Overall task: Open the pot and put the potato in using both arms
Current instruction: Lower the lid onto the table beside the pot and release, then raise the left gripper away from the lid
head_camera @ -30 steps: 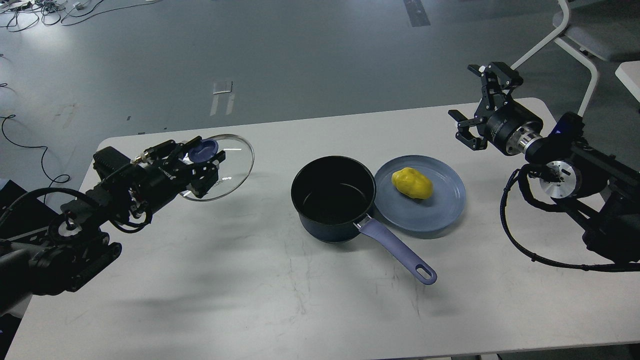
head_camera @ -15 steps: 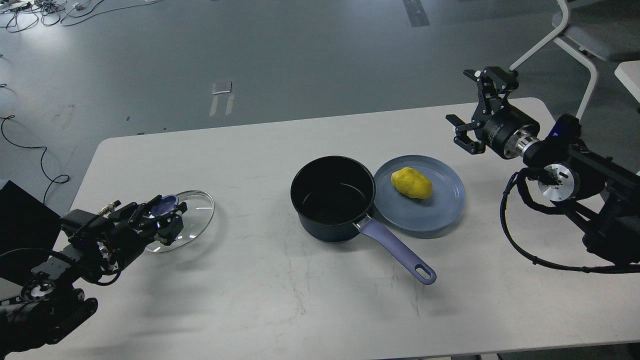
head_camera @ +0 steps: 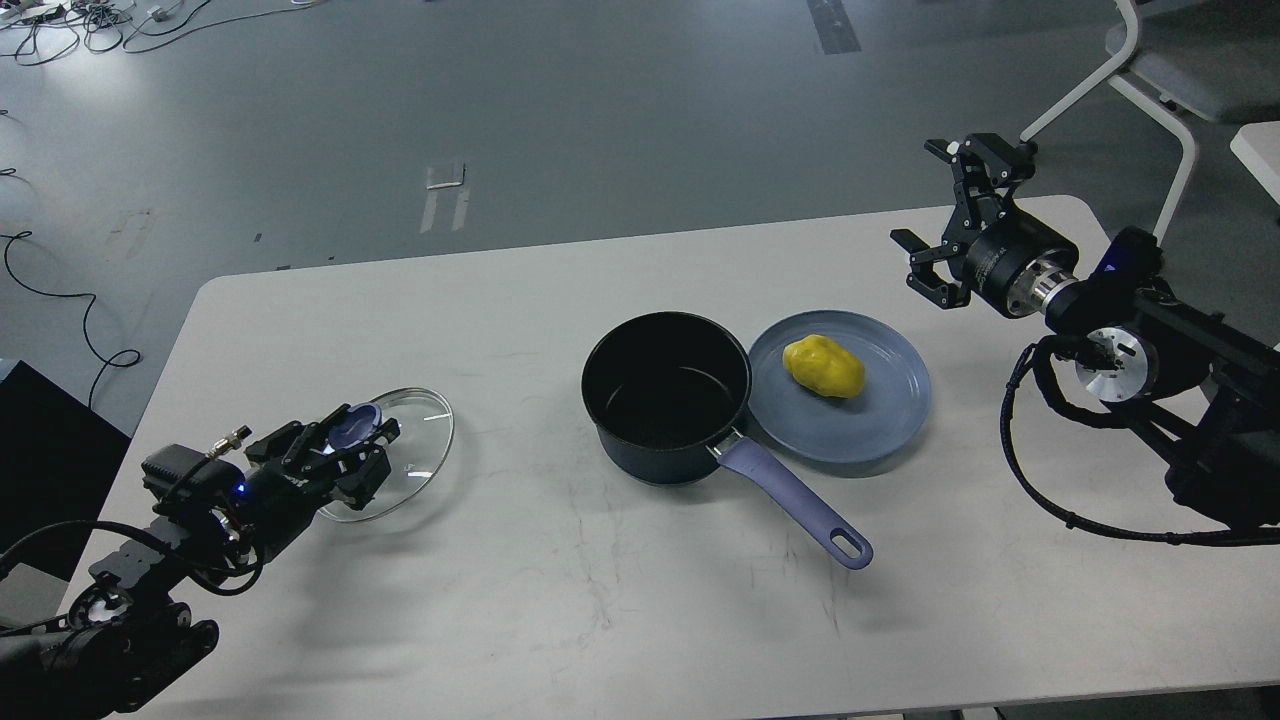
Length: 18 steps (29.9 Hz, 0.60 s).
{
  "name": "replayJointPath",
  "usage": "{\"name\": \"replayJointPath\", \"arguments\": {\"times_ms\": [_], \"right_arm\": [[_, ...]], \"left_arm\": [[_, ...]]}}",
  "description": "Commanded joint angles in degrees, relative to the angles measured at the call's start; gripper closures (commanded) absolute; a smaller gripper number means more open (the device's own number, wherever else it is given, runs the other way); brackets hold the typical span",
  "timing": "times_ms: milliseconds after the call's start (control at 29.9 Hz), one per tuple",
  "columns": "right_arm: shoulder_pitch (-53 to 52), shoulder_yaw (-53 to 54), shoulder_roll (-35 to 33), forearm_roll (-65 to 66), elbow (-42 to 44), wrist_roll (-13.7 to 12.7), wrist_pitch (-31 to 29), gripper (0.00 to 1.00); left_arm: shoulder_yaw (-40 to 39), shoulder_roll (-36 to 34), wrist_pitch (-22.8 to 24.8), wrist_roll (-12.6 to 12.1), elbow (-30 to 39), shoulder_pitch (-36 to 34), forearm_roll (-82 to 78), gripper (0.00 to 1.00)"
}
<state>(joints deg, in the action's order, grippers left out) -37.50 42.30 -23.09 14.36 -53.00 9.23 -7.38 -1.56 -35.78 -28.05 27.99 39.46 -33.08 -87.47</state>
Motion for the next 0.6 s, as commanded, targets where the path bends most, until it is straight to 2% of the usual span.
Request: {"name": "replayJointPath", "arguments": {"times_ms": [0, 33, 100, 134, 435, 568], "right_arm": [[0.06, 0.06, 0.07, -0.04, 0.0, 0.0, 0.0, 0.0], [0.06, 0.06, 0.07, 0.05, 0.0, 0.0, 0.0, 0.0], [0.06, 0.06, 0.07, -0.04, 0.09, 0.0, 0.0, 0.0], [0.06, 0.06, 0.07, 0.05, 0.09, 0.0, 0.0, 0.0], [0.06, -0.03, 0.15, -0.04, 0.26, 0.0, -0.18, 0.0], [0.15, -0.12, 0.15, 0.05, 0.26, 0.0, -0.27, 0.0]], "left_arm": [[0.59, 0.18, 0.05, 0.01, 0.0, 0.04, 0.11, 0.53], [0.59, 0.18, 0.05, 0.01, 0.0, -0.05, 0.19, 0.49], [0.59, 0.62, 0.05, 0.01, 0.0, -0.14, 0.37, 0.15], [0.5, 0.62, 0.05, 0.01, 0.0, -0.14, 0.37, 0.09], [0.41, 1.06, 0.05, 0.01, 0.7, -0.58, 0.46, 0.04], [-0.03, 2.2, 0.05, 0.01, 0.97, -2.68, 5.97, 0.03]]}}
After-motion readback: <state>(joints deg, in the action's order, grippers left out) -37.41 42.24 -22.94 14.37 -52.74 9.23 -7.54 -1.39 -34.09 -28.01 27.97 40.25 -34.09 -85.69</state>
